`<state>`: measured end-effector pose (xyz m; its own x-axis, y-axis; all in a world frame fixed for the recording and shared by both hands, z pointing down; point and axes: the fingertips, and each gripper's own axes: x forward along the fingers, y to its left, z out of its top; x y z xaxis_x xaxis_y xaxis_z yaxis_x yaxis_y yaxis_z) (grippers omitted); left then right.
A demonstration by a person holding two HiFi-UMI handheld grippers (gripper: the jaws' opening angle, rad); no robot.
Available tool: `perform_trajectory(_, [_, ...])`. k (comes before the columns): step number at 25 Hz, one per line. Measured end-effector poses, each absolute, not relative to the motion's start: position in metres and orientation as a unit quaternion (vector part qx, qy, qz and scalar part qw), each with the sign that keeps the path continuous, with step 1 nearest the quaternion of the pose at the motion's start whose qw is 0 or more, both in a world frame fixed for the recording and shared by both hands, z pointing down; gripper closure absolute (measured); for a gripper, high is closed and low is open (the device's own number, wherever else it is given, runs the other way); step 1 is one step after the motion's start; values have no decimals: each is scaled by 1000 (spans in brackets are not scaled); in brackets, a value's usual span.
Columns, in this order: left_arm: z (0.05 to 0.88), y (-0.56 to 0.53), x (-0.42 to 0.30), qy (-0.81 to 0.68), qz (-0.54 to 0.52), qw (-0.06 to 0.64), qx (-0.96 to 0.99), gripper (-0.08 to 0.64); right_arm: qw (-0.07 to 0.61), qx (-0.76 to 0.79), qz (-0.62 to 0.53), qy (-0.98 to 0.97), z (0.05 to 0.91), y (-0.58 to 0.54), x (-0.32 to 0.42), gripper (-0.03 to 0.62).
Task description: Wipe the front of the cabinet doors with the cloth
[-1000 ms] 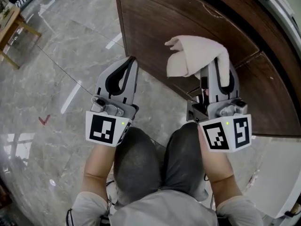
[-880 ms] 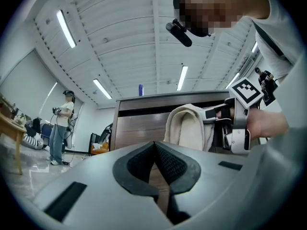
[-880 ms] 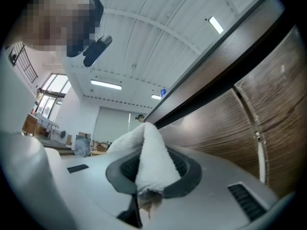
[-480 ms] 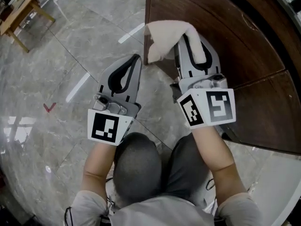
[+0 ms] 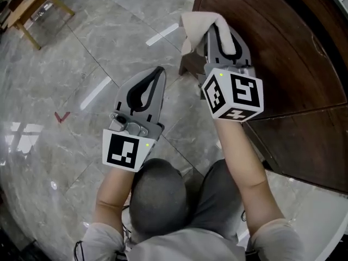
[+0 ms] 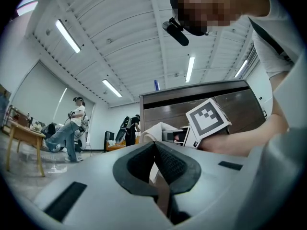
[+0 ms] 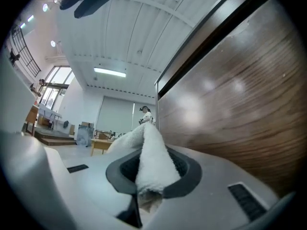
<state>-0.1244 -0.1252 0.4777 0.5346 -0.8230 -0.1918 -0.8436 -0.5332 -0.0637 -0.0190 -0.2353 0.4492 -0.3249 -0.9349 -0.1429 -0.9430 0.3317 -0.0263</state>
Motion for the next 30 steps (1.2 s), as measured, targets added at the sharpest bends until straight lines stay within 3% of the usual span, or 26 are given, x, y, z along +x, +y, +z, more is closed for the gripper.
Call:
perform_trajectory(13, [482, -137, -141, 476, 85, 64, -873, 543, 25, -605, 44, 795, 470, -266, -29, 522])
perform_trajectory(30, [465, -119, -99, 454, 95, 87, -882, 543, 40, -624, 56, 778, 449, -228, 27, 522])
